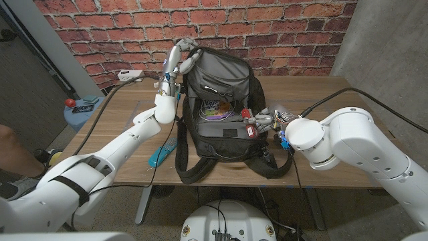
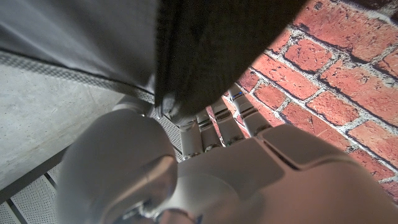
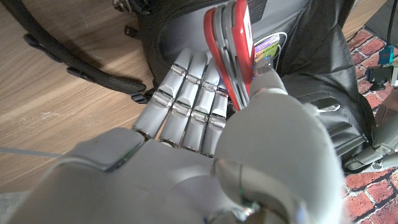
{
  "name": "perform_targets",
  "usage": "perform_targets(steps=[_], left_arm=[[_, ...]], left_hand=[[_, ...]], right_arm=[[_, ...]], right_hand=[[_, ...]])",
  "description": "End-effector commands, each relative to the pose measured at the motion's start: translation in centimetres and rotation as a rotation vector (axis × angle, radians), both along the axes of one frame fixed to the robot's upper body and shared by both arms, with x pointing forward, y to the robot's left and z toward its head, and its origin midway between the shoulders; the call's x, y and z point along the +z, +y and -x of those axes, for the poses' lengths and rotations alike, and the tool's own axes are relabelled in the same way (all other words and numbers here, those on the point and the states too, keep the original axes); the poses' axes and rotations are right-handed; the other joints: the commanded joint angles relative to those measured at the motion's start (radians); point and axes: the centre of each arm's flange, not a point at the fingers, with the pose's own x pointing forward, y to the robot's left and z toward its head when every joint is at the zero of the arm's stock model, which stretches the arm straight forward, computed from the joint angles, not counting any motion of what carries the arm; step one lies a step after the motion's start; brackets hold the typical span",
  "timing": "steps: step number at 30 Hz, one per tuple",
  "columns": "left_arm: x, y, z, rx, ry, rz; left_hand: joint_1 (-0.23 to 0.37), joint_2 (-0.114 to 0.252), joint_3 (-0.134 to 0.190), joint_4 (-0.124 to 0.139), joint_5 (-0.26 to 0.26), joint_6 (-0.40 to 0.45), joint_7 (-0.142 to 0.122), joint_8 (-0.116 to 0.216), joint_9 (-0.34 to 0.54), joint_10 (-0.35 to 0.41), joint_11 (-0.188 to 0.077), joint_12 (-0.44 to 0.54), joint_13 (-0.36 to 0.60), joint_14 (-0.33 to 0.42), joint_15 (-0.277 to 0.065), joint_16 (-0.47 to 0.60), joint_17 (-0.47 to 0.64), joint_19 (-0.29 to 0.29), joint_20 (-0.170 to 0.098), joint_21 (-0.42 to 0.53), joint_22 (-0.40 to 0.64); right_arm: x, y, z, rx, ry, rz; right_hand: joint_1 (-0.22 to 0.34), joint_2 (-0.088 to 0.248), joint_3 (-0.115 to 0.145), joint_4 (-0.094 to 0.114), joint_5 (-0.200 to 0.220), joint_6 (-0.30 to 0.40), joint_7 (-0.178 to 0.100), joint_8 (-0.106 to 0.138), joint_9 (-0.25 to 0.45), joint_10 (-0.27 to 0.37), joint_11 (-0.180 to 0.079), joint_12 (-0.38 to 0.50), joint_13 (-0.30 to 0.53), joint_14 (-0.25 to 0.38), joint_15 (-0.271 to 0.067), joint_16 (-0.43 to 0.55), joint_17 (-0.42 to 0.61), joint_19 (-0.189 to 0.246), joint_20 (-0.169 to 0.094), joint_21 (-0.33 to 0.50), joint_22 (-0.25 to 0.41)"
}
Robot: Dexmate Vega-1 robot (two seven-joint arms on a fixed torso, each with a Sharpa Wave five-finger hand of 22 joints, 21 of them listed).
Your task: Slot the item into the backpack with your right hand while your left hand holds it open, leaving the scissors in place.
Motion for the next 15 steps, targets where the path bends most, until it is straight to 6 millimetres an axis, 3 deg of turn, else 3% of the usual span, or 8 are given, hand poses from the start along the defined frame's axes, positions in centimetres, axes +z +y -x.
perform_targets(steps=[1, 15], left_arm=[[-0.3, 0.2, 0.5, -0.012, -0.01, 0.018], [-0.8, 0.7, 1.3, -0.008, -0.013, 0.045]], left_hand=[[0.011, 0.015, 0.007, 0.0, 0.006, -0.002, -0.001, 0.005, 0.001, 0.002, -0.008, -0.003, 0.004, 0.005, 0.0, -0.005, 0.004, -0.004, 0.001, 0.008, 0.001], [0.011, 0.015, 0.006, -0.001, 0.007, -0.003, -0.001, 0.007, -0.001, 0.002, -0.006, -0.003, 0.003, 0.004, -0.002, -0.004, 0.005, -0.005, 0.0, 0.008, 0.001]], right_arm=[[0.1, 1.5, -1.6, 0.052, -0.004, 0.03], [0.1, 1.9, -3.6, 0.061, -0.012, 0.047]], right_hand=[[0.029, 0.033, -0.004, -0.002, 0.0, 0.021, -0.014, 0.004, 0.004, 0.026, -0.023, 0.001, 0.003, 0.013, -0.093, 0.0, 0.002, 0.003, 0.007, 0.005, 0.002], [0.035, 0.035, -0.005, -0.004, -0.001, 0.025, -0.013, 0.004, 0.005, 0.027, -0.025, 0.002, 0.002, 0.014, -0.094, -0.002, 0.004, 0.003, 0.006, 0.006, 0.002]])
